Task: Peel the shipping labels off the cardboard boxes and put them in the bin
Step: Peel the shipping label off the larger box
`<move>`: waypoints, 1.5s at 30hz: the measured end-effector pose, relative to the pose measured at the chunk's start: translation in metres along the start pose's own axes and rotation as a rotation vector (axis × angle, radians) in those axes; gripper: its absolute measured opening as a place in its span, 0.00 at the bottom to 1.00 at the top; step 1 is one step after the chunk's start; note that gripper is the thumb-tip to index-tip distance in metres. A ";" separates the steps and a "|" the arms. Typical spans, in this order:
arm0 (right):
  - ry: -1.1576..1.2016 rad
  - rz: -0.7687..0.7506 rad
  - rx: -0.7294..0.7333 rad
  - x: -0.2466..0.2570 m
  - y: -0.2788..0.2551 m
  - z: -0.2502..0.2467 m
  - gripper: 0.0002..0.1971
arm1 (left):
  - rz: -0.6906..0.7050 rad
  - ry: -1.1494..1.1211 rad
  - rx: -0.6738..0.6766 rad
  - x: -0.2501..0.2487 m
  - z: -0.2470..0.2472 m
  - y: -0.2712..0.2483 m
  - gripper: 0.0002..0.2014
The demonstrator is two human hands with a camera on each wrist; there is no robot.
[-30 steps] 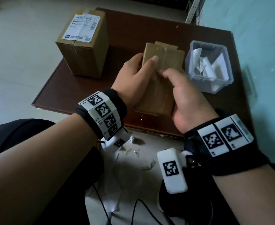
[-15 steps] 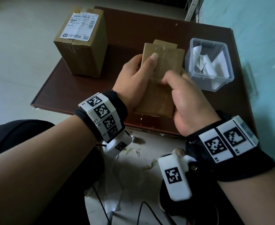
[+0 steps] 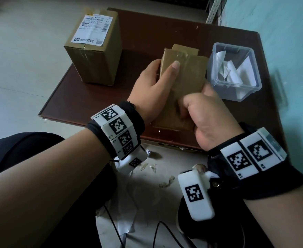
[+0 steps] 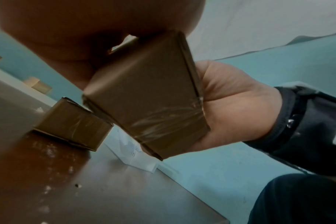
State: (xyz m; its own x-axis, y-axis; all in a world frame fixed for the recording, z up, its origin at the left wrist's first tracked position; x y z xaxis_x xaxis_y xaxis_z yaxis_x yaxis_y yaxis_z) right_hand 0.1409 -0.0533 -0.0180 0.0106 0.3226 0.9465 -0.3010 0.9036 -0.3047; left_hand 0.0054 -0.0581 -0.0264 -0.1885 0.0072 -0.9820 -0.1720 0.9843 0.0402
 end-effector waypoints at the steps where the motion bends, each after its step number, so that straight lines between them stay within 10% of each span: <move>1: -0.007 -0.002 -0.016 -0.002 -0.001 0.001 0.29 | 0.010 0.030 0.003 0.000 -0.001 0.000 0.18; 6: 0.115 0.077 -0.023 0.001 0.000 0.001 0.17 | -0.005 -0.011 0.038 -0.002 0.002 0.000 0.24; 12: 0.051 0.058 -0.037 0.000 0.004 0.004 0.29 | -0.038 -0.085 0.038 -0.005 0.002 -0.002 0.38; 30: -0.063 0.018 -0.039 -0.010 0.001 0.006 0.39 | -0.016 0.058 -0.016 -0.004 -0.001 -0.004 0.19; 36: 0.134 0.078 -0.004 -0.006 0.002 0.005 0.20 | -0.015 0.057 0.002 -0.003 -0.001 -0.003 0.21; 45: -0.113 -0.006 -0.036 -0.013 0.001 0.004 0.29 | -0.017 0.050 -0.041 -0.001 0.001 -0.003 0.20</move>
State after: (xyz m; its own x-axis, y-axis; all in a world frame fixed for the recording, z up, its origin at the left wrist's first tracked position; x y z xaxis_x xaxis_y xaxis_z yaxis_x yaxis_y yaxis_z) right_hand 0.1361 -0.0578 -0.0306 -0.0958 0.2852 0.9537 -0.2668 0.9157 -0.3006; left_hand 0.0068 -0.0608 -0.0261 -0.2334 -0.0195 -0.9722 -0.2148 0.9761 0.0320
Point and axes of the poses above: each hand's wrist, its own y-axis towards the middle knuckle, its own z-axis out of the palm, x = y × z, the point moved 2 cm from there along y, towards the middle knuckle, and after that the axes turned 4 degrees about x, right-handed, at the moved point
